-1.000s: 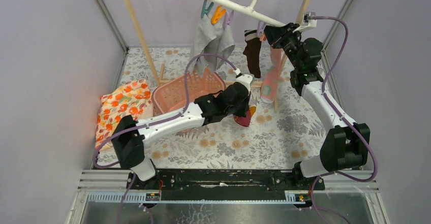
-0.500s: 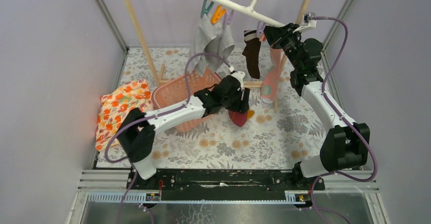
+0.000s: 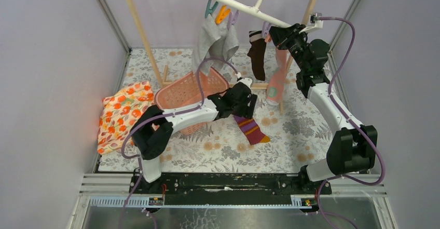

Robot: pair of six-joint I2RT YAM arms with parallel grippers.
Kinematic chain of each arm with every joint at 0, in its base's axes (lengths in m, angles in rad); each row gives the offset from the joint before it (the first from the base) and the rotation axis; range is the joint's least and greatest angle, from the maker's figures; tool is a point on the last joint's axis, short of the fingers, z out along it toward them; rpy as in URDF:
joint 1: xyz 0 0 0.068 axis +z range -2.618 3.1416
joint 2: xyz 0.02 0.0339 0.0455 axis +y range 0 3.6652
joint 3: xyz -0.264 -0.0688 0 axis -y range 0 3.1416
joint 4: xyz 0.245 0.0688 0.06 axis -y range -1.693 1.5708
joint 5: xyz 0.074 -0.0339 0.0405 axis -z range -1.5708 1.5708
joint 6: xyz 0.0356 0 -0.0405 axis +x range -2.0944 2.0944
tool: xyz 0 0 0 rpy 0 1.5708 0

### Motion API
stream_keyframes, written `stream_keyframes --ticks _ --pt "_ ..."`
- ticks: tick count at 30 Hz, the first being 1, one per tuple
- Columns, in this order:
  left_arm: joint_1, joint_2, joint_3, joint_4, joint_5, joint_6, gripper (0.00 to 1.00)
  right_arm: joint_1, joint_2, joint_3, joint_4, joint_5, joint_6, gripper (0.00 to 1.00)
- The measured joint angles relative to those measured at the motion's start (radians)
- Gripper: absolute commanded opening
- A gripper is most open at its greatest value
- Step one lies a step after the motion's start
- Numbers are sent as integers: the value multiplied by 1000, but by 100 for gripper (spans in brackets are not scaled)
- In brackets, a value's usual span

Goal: Clip the socks to the hanger
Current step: Place the sock at the center of the board, then pick up the sock at the center of the board.

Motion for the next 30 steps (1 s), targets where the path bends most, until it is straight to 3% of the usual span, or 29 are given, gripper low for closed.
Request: stream_keyframes --ticks 7,12,13,15,19,20,30 --pt "3 136 -4 -13 -120 -95 75 -1 8 0 13 -8 3 0" --pt "4 155 -31 -20 -153 -215 61 -2 10 0 17 -8 4 0" --pt "4 155 -32 -18 -153 -228 55 -2 10 0 17 -8 3 0" --pt "4 155 -32 -16 -153 -254 32 -2 11 0 18 -8 4 0" --pt "3 155 -37 -10 -153 -287 3 -2 13 0 21 -8 3 0" --pt "2 154 -40 -8 -153 -292 0 -2 13 0 21 -8 4 0" --pt "-27 47 -59 -21 -172 -291 0 -2 13 0 22 -9 5 0"
